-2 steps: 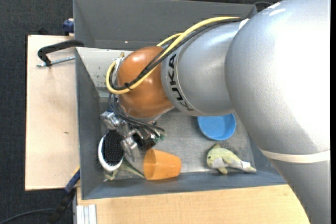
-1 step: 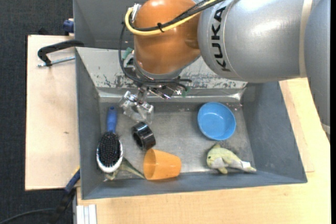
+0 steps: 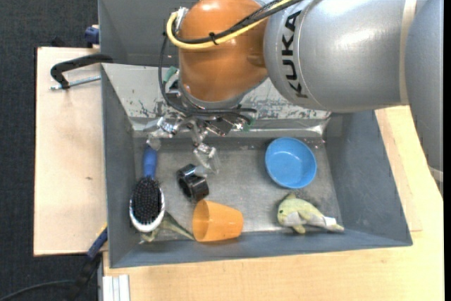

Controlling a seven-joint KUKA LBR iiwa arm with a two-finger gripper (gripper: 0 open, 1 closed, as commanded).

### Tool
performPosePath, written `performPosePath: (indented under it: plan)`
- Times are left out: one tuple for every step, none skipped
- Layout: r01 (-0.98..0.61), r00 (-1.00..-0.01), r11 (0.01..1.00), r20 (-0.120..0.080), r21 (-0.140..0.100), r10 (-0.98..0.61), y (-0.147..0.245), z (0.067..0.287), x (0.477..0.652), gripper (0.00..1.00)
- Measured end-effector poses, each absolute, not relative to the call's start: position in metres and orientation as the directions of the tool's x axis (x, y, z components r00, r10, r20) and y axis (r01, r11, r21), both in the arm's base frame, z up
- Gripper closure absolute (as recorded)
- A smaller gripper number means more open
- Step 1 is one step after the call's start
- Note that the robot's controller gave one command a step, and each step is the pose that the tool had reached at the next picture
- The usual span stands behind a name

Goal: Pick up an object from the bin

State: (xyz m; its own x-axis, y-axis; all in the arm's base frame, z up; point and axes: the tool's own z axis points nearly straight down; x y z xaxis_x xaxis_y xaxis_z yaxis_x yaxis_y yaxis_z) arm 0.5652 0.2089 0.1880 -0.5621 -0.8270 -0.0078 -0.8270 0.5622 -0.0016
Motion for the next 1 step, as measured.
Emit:
performPosePath:
  plan:
    - [-0.866,-0.501,0.501,-0.013,-0.002,-0.866,0.237,0.0984,0.5172,0.0]
